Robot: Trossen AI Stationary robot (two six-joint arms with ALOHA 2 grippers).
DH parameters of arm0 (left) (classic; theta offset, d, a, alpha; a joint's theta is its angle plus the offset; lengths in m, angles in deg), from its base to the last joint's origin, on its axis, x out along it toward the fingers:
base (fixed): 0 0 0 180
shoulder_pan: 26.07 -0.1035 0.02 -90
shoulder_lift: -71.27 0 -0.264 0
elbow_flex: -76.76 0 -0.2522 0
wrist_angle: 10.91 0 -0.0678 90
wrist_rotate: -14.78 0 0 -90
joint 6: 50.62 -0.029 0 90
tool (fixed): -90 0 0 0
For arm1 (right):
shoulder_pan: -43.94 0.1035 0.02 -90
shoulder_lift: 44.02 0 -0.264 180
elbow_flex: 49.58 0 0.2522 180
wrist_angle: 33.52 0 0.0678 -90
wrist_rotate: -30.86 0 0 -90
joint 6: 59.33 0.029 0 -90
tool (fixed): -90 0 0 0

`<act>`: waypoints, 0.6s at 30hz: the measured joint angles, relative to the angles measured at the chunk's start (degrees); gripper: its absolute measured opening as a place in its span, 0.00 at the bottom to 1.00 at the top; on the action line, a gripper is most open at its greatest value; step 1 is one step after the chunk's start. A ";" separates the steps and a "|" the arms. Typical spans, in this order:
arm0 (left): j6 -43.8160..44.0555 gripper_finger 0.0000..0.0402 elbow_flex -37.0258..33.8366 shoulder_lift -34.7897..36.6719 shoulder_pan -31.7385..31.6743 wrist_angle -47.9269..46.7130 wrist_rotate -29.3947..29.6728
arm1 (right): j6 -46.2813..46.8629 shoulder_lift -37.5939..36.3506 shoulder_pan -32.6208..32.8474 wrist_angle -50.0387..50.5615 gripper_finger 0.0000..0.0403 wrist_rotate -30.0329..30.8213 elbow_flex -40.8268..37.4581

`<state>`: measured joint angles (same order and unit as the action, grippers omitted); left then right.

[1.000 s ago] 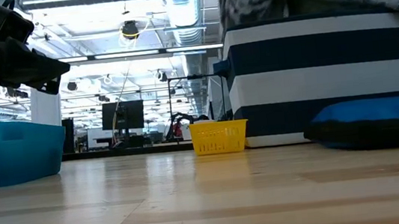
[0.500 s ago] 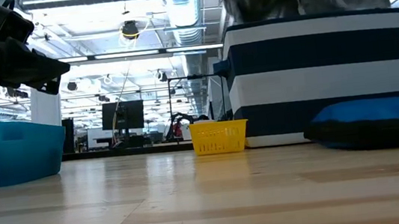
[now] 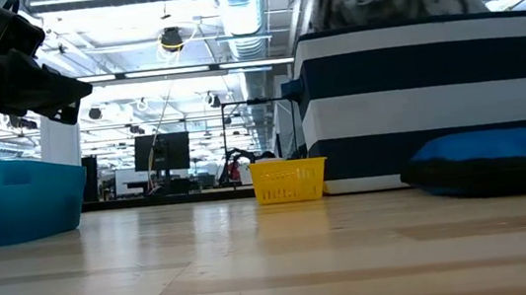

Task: Pick & place medical supplies in basket/bin
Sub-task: Put the blue patient gown into the blue and white bin

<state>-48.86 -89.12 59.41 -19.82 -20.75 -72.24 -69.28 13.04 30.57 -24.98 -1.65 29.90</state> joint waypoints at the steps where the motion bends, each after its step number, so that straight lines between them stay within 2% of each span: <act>1: 0.00 0.00 0.00 0.00 0.02 0.00 0.01 | 1.78 -1.44 1.34 2.79 0.06 1.02 -0.38; 5: 0.00 0.00 0.00 0.00 0.00 0.00 0.00 | 15.84 -4.91 6.11 21.98 0.06 4.18 -0.42; 9: 0.01 0.00 0.00 0.01 0.02 0.00 0.02 | 31.51 -3.77 7.35 36.99 0.06 4.19 -0.53; 15: 0.02 0.00 0.00 0.02 -0.01 0.00 0.01 | 36.11 2.29 3.50 37.64 0.06 3.60 -0.53; 18: 0.01 0.00 0.00 0.02 0.02 0.00 0.02 | 41.35 5.20 -1.31 39.75 0.06 -0.94 -0.53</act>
<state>-48.85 -89.12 59.43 -19.80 -20.75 -72.23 -27.92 18.24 29.26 14.76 -2.59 29.37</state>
